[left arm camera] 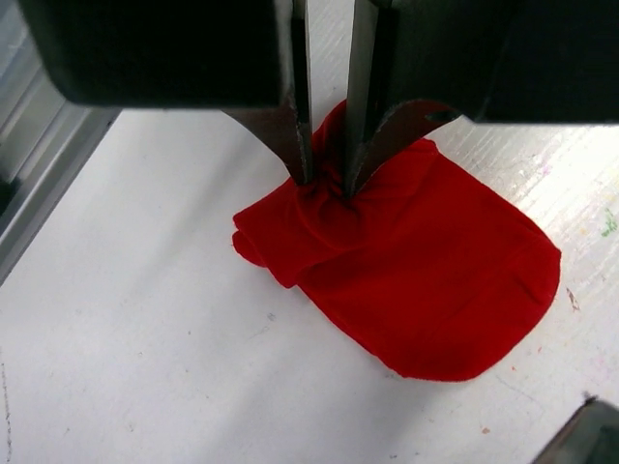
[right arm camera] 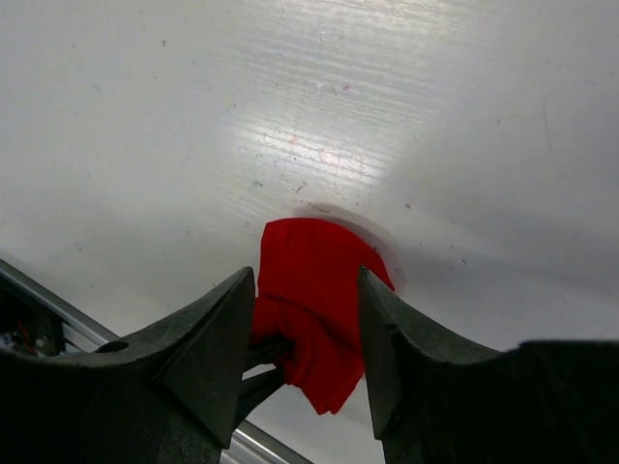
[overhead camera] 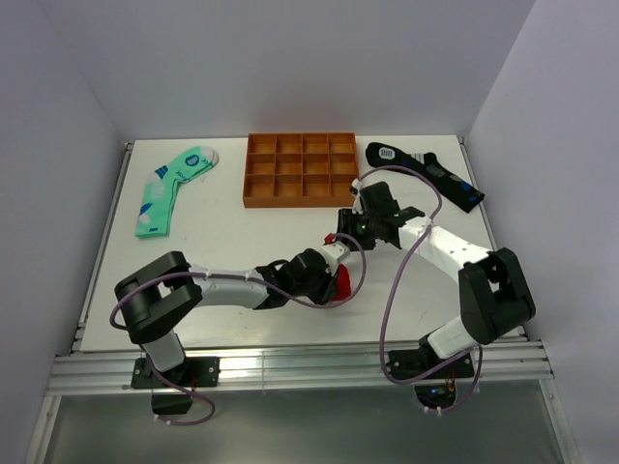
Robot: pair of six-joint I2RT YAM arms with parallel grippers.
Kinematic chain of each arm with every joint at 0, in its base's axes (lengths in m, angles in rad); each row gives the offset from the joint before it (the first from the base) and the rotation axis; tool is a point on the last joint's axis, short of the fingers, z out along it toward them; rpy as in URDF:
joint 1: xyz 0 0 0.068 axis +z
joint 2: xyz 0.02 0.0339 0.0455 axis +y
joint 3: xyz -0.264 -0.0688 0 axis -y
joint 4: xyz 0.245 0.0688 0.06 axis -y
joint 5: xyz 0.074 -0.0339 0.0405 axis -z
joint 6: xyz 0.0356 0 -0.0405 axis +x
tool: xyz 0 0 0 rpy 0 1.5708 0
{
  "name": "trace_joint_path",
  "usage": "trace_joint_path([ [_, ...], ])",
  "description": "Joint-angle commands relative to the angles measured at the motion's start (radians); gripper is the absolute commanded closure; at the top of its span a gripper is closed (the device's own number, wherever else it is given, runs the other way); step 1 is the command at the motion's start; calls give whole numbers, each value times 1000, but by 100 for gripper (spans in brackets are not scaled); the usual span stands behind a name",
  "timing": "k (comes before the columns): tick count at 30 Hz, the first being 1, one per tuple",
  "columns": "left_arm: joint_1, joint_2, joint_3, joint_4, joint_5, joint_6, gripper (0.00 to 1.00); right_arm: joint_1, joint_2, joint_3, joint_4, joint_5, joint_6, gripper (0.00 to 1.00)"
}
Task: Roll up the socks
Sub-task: Roll the sock at the center of the board.
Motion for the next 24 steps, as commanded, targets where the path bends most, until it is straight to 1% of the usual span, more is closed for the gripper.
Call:
trace_joint_path([
  [1, 2, 62, -28, -327, 72, -99, 100, -16, -56, -35, 69, 29, 40, 46],
  [8, 28, -7, -39, -364, 184, -140, 100, -23, -140, -144, 139, 34, 37, 46],
  [13, 39, -33, -21, -428, 210, -140, 100, -75, -183, -207, 191, -4, 57, 46],
  [16, 39, -42, -13, -451, 213, -149, 100, -89, -194, -221, 179, 17, 55, 46],
  [21, 56, -51, -28, -459, 255, -198, 100, -88, -248, -273, 227, -53, 42, 46],
  [24, 71, -48, -22, -485, 264, -215, 100, -86, -291, -334, 315, -145, 54, 46],
])
